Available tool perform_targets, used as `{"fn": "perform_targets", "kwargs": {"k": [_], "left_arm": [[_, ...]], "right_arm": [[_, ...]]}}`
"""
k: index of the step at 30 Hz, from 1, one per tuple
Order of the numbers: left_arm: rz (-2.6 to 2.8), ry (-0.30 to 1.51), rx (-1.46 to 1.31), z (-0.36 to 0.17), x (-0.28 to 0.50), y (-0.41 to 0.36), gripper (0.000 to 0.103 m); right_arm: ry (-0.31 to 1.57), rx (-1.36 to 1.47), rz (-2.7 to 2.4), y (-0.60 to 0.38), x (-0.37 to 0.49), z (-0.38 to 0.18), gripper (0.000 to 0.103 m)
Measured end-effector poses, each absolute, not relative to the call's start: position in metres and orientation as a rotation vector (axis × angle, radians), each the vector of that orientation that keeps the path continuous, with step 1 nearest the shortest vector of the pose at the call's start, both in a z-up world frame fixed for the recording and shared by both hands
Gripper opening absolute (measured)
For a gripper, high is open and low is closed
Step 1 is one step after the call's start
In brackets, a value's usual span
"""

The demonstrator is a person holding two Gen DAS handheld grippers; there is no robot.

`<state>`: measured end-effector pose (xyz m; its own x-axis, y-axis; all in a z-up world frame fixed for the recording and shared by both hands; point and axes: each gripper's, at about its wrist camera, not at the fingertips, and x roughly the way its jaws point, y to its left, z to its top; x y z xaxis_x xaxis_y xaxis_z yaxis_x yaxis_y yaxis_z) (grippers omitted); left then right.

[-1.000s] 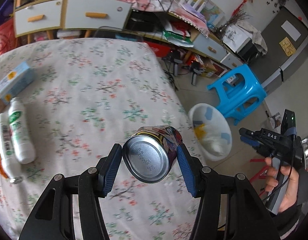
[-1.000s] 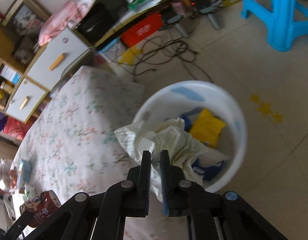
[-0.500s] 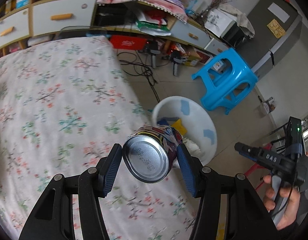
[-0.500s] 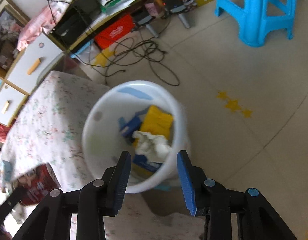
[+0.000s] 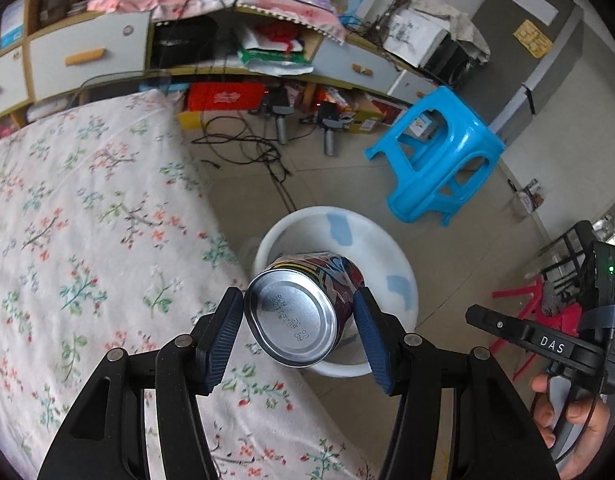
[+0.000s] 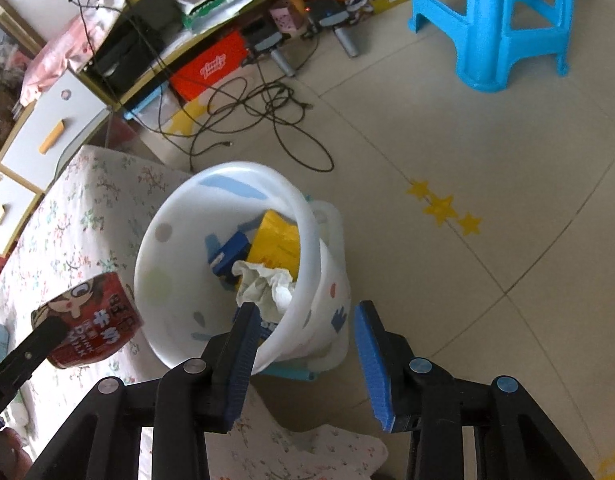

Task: Collect trash
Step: 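Open the left tool over the wastebasket to drop the tin can, then reach the left tool to the orange peel and grasp it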

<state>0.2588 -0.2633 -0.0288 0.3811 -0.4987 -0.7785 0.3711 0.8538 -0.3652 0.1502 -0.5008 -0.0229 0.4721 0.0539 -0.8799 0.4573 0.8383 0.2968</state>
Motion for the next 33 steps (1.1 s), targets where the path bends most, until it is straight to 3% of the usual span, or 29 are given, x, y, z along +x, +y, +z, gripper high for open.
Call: {"fn": "perform_targets", "kwargs": {"k": [2, 4, 7, 12, 19, 33], "left_arm": [[-0.527, 1.054, -0.127, -0.030, 0.261, -0.264, 0.062], [-0.501, 1.058, -0.126, -0.030, 0.262, -0.261, 0.078], [-0.443, 1.040, -0.114, -0.026, 0.257, -0.251, 0.086], [-0.404, 1.035, -0.083, -0.019, 0.248, -0.231, 0.088], [-0.358, 0.983, -0.055, -0.005, 0.229, -0.187, 0.101], [-0.209, 0.992, -0.041, 0.007, 0.192, -0.059, 0.102]], "right_arm": [[1.056, 0.547, -0.269, -0.502, 0.149, -0.021, 0.050], [1.053, 0.542, -0.273, -0.501, 0.149, -0.020, 0.054], [1.046, 0.528, -0.282, -0.498, 0.149, -0.018, 0.065], [1.028, 0.521, -0.288, -0.494, 0.147, -0.011, 0.070], [1.018, 0.474, -0.274, -0.473, 0.145, -0.003, 0.075], [1.019, 0.400, -0.170, -0.394, 0.154, 0.007, 0.087]]}}
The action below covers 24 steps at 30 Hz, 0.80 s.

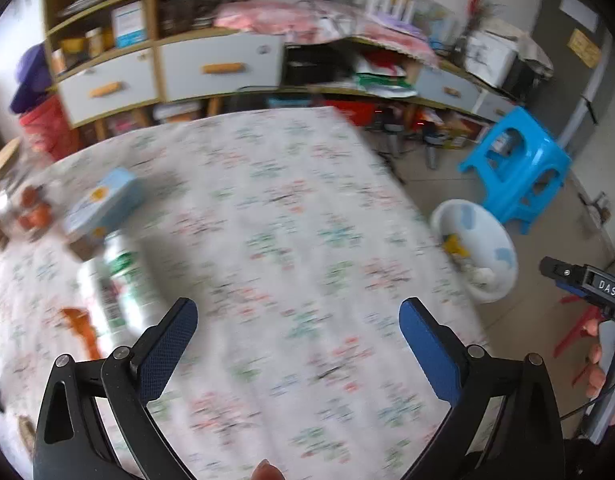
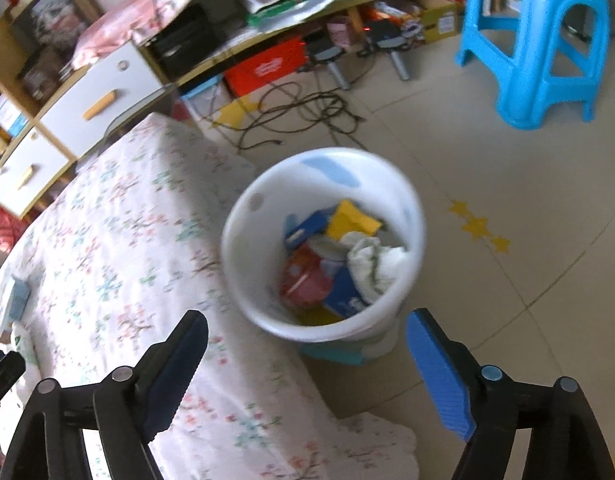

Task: Collect trash
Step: 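Reach the left tool to the orange peel and grasp it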

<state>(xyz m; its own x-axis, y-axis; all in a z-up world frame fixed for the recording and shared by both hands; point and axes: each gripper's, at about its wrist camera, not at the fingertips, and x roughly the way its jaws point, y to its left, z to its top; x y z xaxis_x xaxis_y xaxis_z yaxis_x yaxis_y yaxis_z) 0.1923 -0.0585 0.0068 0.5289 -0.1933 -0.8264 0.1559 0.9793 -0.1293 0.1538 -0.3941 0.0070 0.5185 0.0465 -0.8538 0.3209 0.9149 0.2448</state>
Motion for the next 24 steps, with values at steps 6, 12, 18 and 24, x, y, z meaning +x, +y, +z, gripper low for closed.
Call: {"fn": "perform_targets", "kwargs": {"k": [6, 12, 18, 24], "left_arm": [[-0.094, 1.012, -0.056, 0.002, 0.187, 0.006, 0.102], [-0.034, 1.090, -0.173, -0.012, 0.189, 0.064, 0.102], [0.021, 1.118, -0.256, -0.021, 0.192, 0.101, 0.101], [0.040, 1.168, -0.359, -0.039, 0.198, 0.129, 0.069]], "right_arm": [[1.038, 0.340, -0.131, -0.356, 0.166, 0.004, 0.087], [1.064, 0.277, -0.082, -0.312, 0.183, -0.001, 0.087], [1.086, 0.229, -0.025, -0.267, 0.201, -0.006, 0.087], [1.098, 0.216, 0.032, -0.225, 0.217, -0.008, 0.087]]}}
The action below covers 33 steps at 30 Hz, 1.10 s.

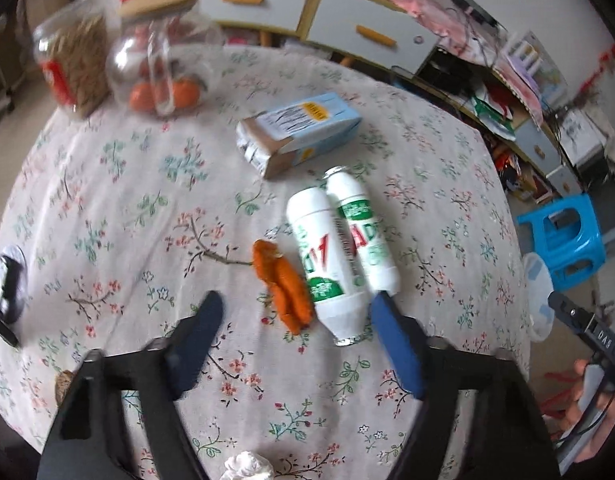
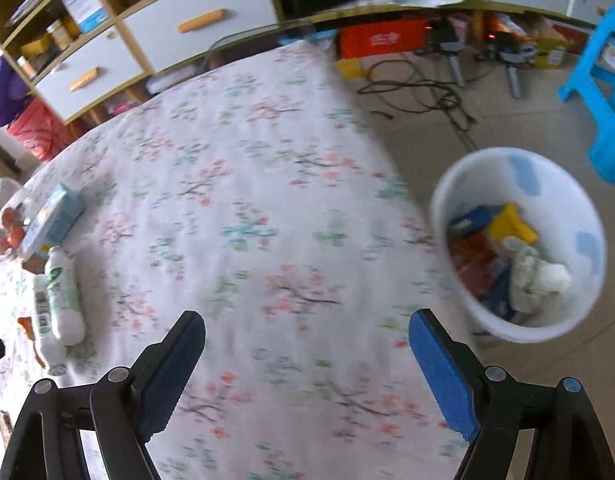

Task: Collect trash
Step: 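Reach the left tool to the orange peel and grasp it, then grasp the white AD milk bottle with the right tool while the left tool holds the peel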

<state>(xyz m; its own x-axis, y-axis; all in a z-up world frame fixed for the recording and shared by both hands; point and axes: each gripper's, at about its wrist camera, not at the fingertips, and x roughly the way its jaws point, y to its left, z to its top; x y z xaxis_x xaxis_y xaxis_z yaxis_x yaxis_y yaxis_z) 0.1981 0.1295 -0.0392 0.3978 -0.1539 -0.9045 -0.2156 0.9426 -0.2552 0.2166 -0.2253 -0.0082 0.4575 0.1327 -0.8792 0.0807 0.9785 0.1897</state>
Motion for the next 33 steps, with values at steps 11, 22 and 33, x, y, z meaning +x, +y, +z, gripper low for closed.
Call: {"fn": "perform_targets", "kwargs": {"k": [11, 22, 33], "left_arm": [[0.091, 1.247, -0.388, -0.076, 0.218, 0.135, 0.044], [0.076, 1.259, -0.376, -0.089, 0.232, 0.132, 0.016], [0.082, 1.203, -0.378, -0.069, 0.216, 0.155, 0.014]], "right_arm": [[1.129, 0.179, 0.115, -0.157, 0.238, -0.019, 0.087], [1.175, 0.154, 0.198, -0.093, 0.258, -0.040, 0.087], [1.209, 0.140, 0.263, -0.051, 0.271, -0.058, 0.087]]}}
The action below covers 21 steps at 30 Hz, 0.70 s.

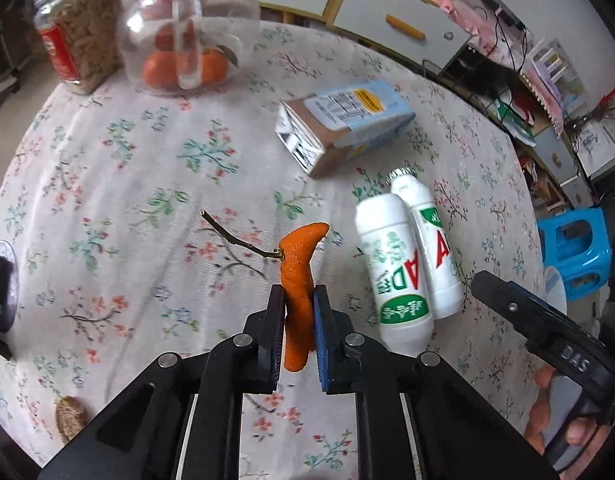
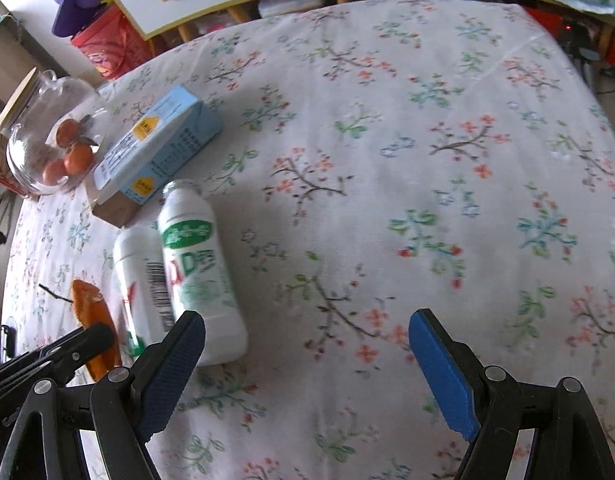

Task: Collect trash
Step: 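Grasp the white AD milk bottle with the right tool while the left tool holds the peel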

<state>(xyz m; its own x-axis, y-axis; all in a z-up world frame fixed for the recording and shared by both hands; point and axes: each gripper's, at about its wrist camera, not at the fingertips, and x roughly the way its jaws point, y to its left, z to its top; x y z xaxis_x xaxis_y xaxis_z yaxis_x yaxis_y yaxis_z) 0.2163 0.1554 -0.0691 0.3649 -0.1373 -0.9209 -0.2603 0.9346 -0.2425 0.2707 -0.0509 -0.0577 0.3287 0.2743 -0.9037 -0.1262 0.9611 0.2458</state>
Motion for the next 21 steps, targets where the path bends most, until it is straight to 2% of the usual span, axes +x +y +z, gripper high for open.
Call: {"fn": "perform_targets", "kwargs": {"k": [7, 13, 14, 16, 21], "left_arm": [[0.083, 1.190, -0.400, -0.064, 0.206, 0.170, 0.014], [0.079, 1.179, -0.411, -0.061, 0.204, 0.176, 0.014], [0.078, 1.176, -0.412, -0.060, 0.201, 0.178, 0.014], [0.077, 1.171, -0.415, -0.058, 0.199, 0.179, 0.014], [0.071, 1.154, -0.423, -0.052, 0.196, 0.179, 0.014]], "right_arm": [[1.224, 0.122, 0.301, -0.030, 0.276, -0.070, 0.084], [1.241, 0.099, 0.322, -0.018, 0.278, -0.081, 0.071], [1.245, 0.094, 0.328, -0.015, 0.278, -0.083, 0.066], [1.256, 0.088, 0.342, -0.012, 0.278, -0.087, 0.048], [1.229, 0.090, 0.344, -0.015, 0.275, -0.080, 0.046]]}}
